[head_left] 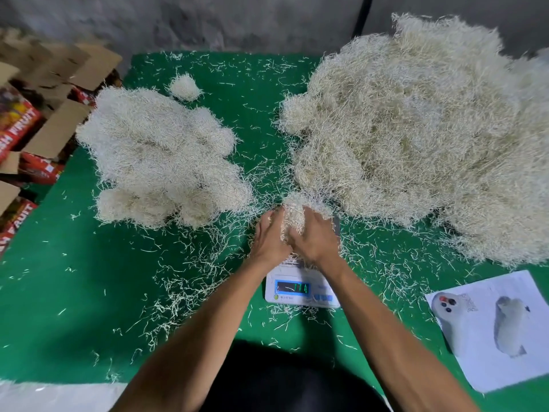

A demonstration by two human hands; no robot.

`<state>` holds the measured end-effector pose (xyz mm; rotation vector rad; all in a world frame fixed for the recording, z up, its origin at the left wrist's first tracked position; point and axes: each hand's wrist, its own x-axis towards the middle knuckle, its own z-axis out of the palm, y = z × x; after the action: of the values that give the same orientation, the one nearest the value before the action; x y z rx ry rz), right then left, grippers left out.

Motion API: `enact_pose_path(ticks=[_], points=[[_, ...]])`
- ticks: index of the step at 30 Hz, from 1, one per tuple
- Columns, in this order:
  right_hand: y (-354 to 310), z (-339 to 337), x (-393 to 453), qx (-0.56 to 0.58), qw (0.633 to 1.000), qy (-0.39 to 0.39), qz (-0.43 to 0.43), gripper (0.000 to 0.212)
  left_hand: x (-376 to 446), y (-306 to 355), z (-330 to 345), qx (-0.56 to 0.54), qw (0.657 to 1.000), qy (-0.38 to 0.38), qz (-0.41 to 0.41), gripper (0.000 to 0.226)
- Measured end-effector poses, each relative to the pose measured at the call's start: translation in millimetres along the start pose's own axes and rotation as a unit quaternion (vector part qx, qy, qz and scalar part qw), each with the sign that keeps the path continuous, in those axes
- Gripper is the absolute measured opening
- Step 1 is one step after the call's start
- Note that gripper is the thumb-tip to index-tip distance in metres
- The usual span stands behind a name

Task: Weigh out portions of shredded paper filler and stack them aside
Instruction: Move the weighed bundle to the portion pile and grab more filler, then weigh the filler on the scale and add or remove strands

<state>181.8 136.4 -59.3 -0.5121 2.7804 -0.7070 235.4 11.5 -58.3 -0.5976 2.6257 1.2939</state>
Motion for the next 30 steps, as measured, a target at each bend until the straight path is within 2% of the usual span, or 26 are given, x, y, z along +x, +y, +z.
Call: enact_pose_path(ticks=[2,4,6,9,13,14,17,18,20,22,24,25,27,28,30], points=[[-4.5,0.1,5.8,0.098,0.995,0.009,0.033,0.077,4.4,8.2,-3.4,-0.05,0.999,-0.011,-0.011,0.1],[-2.6,-11.2,10.6,0.198,0.978,0.028,0.063,0.086,9.7,9.6,-16.2,-0.086,0.996,0.004,-0.004,0.084],[5.8,-27.0,16.7,0.329,0.937,0.044,0.106,0.091,13.0,6.0,-34.0,-0.054,0.997,0.015,0.047,0.066],[15.1,-51.0,33.2,0.475,0.861,0.04,0.179,0.087,15.5,9.8,-57.9,-0.033,0.994,0.009,0.104,0.07],[5.3,-65.6,55.6,0.491,0.851,0.033,0.184,0.084,13.5,31.7,-77.7,-0.13,0.987,0.026,0.097,0.066],[4.8,-67.5,61.3,0.487,0.851,0.038,0.19,0.075,9.7,36.6,-81.7,-0.145,0.985,0.033,0.084,0.064],[13.0,-76.5,80.2,0.494,0.836,0.07,0.227,0.027,-2.7,42.1,-90.0,-0.197,0.975,0.041,0.099,0.049],[19.2,-81.6,85.6,0.495,0.826,0.093,0.254,0.026,-7.7,43.4,-94.2,-0.21,0.97,0.057,0.111,0.042],[30.9,-94.3,89.2,0.479,0.818,0.138,0.286,0.057,-9.6,38.4,-107.0,-0.237,0.959,0.121,0.099,0.033],[44.9,-102.3,90.9,0.467,0.814,0.178,0.295,0.073,-1.8,31.4,-126.9,-0.253,0.949,0.184,0.043,0.033],[50.3,-106.2,91.6,0.459,0.814,0.203,0.294,0.076,5.0,14.1,-144.7,-0.225,0.957,0.186,0.001,0.028],[49.1,-106.0,92.2,0.459,0.816,0.208,0.285,0.077,4.5,6.5,-150.8,-0.17,0.97,0.172,0.0,0.035],[42.6,-100.2,93.8,0.442,0.833,0.208,0.261,0.078,3.5,-2.1,-154.1,-0.059,0.984,0.166,0.034,0.07],[40.0,-96.7,93.3,0.427,0.846,0.2,0.251,0.078,3.9,-4.2,-154.8,-0.033,0.981,0.182,0.052,0.075],[39.4,-90.4,92.5,0.407,0.86,0.184,0.247,0.078,8.8,-1.5,-157.4,-0.033,0.971,0.223,0.078,0.063]])
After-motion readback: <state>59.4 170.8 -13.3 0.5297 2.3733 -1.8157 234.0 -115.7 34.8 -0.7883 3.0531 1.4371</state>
